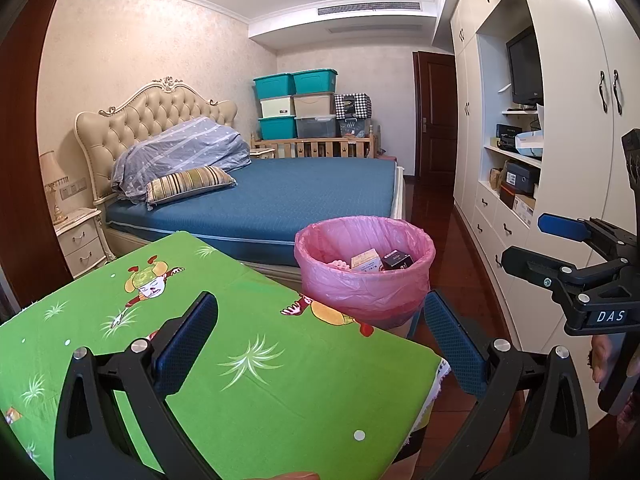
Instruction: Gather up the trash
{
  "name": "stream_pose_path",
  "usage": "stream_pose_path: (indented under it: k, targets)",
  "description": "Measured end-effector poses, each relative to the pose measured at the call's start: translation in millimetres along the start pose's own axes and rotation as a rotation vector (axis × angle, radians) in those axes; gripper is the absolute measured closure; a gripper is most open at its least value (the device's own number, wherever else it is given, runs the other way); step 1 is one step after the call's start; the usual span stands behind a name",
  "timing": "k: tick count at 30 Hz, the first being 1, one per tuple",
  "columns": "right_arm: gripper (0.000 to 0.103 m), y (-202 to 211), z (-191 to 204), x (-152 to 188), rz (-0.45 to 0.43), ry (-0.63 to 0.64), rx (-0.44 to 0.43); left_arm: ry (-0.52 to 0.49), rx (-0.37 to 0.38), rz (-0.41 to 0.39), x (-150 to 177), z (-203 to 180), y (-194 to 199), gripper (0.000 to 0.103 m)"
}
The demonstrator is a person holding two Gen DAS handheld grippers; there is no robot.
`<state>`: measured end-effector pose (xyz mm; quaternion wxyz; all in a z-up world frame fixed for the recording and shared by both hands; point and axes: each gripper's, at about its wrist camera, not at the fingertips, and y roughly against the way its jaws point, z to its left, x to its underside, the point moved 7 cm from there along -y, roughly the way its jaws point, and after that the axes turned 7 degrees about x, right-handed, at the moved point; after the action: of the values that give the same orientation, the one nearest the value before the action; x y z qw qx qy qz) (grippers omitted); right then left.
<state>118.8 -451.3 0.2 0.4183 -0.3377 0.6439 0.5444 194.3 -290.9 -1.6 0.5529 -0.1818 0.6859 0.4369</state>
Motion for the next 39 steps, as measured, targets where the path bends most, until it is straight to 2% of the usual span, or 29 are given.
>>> stream_pose_path:
  k: [39]
  targets:
    - [0.004,0.4,2.1,0.3,0.001,-0.002,-0.003,-0.001,0.007,0.003,4.0,0.9,0.0,0.006]
